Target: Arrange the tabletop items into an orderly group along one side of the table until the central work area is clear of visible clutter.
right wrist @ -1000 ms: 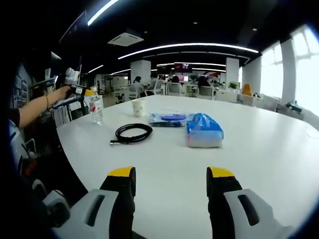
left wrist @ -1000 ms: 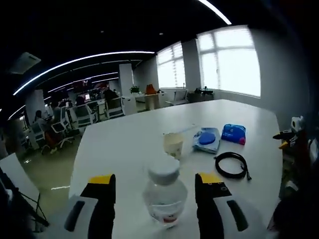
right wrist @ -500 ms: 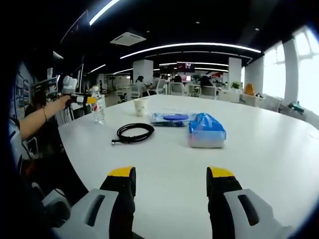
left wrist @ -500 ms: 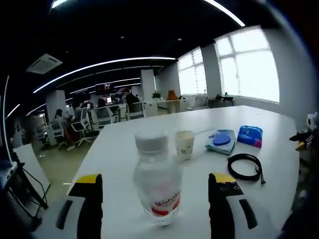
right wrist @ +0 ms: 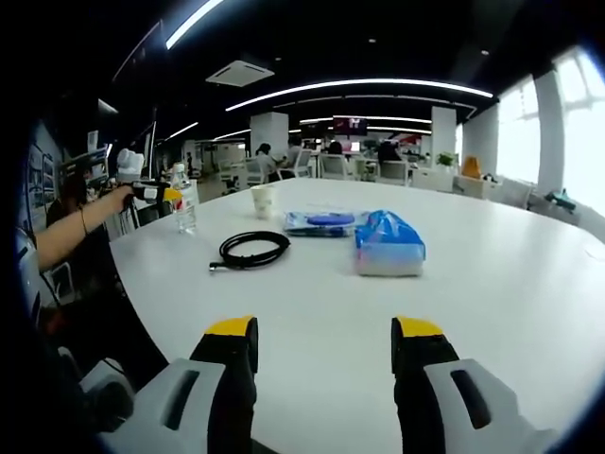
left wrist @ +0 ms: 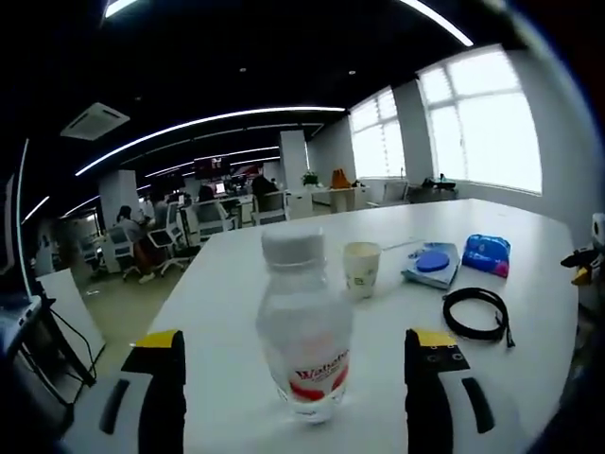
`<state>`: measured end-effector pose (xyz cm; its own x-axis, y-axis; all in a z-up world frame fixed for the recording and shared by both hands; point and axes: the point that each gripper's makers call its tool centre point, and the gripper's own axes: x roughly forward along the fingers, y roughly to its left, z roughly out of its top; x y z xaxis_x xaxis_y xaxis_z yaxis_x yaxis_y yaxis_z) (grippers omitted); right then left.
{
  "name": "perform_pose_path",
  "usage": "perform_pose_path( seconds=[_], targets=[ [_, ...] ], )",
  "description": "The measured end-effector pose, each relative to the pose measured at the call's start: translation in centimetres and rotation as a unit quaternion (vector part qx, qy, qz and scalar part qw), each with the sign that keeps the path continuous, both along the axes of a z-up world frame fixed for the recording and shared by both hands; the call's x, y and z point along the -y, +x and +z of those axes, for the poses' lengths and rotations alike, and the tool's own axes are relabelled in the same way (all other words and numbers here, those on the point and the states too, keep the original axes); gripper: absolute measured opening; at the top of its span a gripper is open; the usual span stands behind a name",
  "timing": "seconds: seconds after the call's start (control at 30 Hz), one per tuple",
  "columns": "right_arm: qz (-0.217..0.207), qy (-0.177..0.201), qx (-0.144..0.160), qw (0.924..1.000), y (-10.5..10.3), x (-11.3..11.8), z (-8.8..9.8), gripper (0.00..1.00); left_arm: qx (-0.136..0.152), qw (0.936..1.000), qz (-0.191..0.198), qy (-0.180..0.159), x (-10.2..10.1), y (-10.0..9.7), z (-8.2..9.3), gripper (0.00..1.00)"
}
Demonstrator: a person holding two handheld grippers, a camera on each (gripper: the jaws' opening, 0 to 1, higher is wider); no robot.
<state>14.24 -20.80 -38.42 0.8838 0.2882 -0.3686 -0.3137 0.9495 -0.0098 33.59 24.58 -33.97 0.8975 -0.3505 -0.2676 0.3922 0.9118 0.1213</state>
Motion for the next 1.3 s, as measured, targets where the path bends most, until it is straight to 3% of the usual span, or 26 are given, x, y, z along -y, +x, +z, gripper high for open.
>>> perform_pose_path(
  seconds=[0.1, 0.27, 0.37, 0.53, 0.63, 0.77, 0.9, 1.0, 1.17, 1.3],
  targets=[
    [-0.002, 0.001, -0.001, 1.0000, 0.0, 0.0, -0.1, 0.54, 0.026, 0.9990, 0.035, -0.008, -0.5, 0.1, 0.4, 0.81],
    [0.003, 0.003, 0.002, 1.0000, 0.1, -0.1, 0.0, 0.54, 0.036, 0.9968, 0.071, 0.011, -0.7, -0.1, 0.1, 0.82],
    [0.003, 0.007, 0.000, 1.0000, 0.1, -0.1, -0.1, 0.54, 0.043, 0.9940, 0.098, -0.022, -0.8, -0.1, 0.2, 0.82],
    [0.005, 0.008, -0.003, 0.9999, 0.1, -0.1, -0.3, 0.54, 0.044, 0.9928, 0.112, -0.001, -0.2, 0.1, -1.0, 0.82],
    [0.003, 0.009, -0.001, 1.0000, -0.1, 0.1, -0.2, 0.54, 0.056, 0.9929, 0.104, -0.013, 0.2, 0.4, -0.6, 0.78],
    [-0.005, 0.011, 0.000, 0.9999, 0.0, 0.6, -0.2, 0.54, 0.054, 0.9928, 0.107, -0.004, 0.5, 0.6, -0.7, 0.78],
    [-0.006, 0.012, 0.000, 0.9999, 0.0, 0.6, -0.3, 0.53, 0.078, 0.9841, 0.159, 0.002, -0.6, 0.9, -0.4, 0.77],
    [-0.002, 0.014, -0.001, 0.9999, 0.1, 0.2, -0.3, 0.53, 0.075, 0.9828, 0.169, -0.001, -0.5, 1.0, -1.0, 0.75],
    [0.000, 0.013, -0.003, 0.9999, 0.2, 0.1, -0.4, 0.53, 0.086, 0.9713, 0.221, 0.016, -1.7, 0.8, -1.4, 0.73],
    [0.000, 0.017, -0.006, 0.9998, 0.3, -0.1, -0.7, 0.52, 0.101, 0.9658, 0.238, 0.026, -1.4, 0.8, -1.3, 0.73]
  ],
)
